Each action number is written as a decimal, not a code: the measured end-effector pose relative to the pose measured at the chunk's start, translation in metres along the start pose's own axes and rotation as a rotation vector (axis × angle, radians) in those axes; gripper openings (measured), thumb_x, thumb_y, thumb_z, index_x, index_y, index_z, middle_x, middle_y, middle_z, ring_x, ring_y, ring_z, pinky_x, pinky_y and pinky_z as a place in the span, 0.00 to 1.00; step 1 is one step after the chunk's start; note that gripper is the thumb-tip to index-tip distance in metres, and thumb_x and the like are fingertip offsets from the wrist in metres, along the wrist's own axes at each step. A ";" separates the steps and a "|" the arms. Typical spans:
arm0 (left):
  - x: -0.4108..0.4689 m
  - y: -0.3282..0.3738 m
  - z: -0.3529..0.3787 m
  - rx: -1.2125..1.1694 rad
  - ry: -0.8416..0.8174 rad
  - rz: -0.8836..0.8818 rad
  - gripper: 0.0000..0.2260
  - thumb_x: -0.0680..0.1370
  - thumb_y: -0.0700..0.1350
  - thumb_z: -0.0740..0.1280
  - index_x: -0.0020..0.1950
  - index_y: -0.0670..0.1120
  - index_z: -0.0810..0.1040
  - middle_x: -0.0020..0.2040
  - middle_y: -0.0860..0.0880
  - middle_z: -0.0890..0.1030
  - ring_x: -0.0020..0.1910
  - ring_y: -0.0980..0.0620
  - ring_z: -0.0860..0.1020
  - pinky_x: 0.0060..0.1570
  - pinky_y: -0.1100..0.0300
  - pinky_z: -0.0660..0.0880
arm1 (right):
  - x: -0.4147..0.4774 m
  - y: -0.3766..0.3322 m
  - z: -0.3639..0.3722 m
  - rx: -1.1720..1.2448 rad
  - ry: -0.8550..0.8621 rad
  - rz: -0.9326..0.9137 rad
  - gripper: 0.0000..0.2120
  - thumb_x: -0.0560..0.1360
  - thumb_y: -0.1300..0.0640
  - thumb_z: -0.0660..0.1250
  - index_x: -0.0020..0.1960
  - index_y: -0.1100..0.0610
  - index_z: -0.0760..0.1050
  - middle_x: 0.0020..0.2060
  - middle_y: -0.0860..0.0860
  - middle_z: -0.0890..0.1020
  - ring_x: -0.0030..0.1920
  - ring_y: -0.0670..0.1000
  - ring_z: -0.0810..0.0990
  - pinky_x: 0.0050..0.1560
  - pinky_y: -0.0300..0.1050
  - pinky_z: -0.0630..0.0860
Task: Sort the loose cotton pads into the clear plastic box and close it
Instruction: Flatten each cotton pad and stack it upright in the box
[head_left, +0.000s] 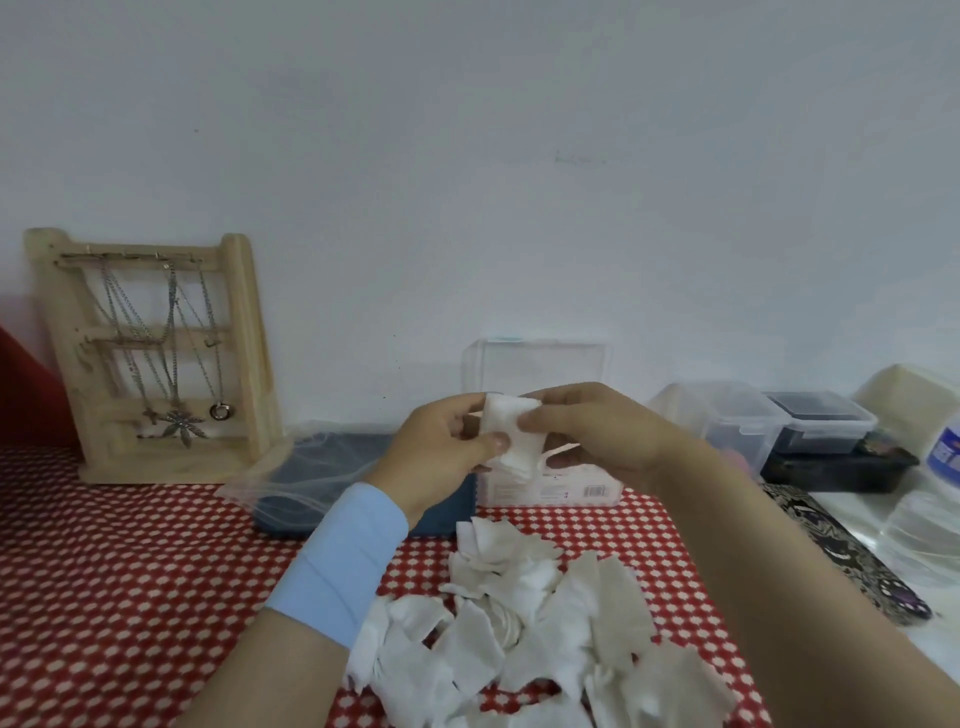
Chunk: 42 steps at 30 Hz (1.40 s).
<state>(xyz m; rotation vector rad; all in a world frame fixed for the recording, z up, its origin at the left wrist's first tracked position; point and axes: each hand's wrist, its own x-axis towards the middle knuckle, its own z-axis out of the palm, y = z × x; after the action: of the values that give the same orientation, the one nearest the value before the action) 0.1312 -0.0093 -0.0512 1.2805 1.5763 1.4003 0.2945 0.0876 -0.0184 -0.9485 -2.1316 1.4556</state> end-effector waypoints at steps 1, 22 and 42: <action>0.006 0.006 0.001 0.046 -0.012 0.003 0.20 0.77 0.37 0.73 0.68 0.50 0.77 0.53 0.49 0.86 0.53 0.52 0.84 0.53 0.57 0.82 | 0.001 -0.005 -0.007 -0.087 0.012 0.000 0.10 0.76 0.54 0.72 0.56 0.54 0.83 0.46 0.50 0.88 0.51 0.51 0.86 0.57 0.49 0.80; 0.119 -0.020 0.094 1.135 -0.275 0.093 0.21 0.82 0.61 0.54 0.60 0.56 0.83 0.64 0.53 0.74 0.67 0.50 0.65 0.65 0.50 0.67 | 0.041 0.057 -0.091 0.227 0.403 0.261 0.10 0.83 0.56 0.62 0.56 0.63 0.75 0.45 0.56 0.83 0.27 0.51 0.84 0.26 0.42 0.61; 0.137 -0.023 0.090 1.533 -0.127 0.092 0.22 0.73 0.67 0.64 0.61 0.57 0.82 0.59 0.51 0.75 0.61 0.48 0.71 0.51 0.56 0.68 | 0.070 0.065 -0.059 -0.791 0.447 0.225 0.10 0.72 0.56 0.72 0.37 0.57 0.73 0.33 0.50 0.77 0.34 0.51 0.77 0.30 0.40 0.68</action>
<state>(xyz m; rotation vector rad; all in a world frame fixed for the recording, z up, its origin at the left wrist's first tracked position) 0.1675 0.1498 -0.0751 2.1234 2.5485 -0.1590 0.3046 0.1915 -0.0598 -1.6361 -2.2897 0.3499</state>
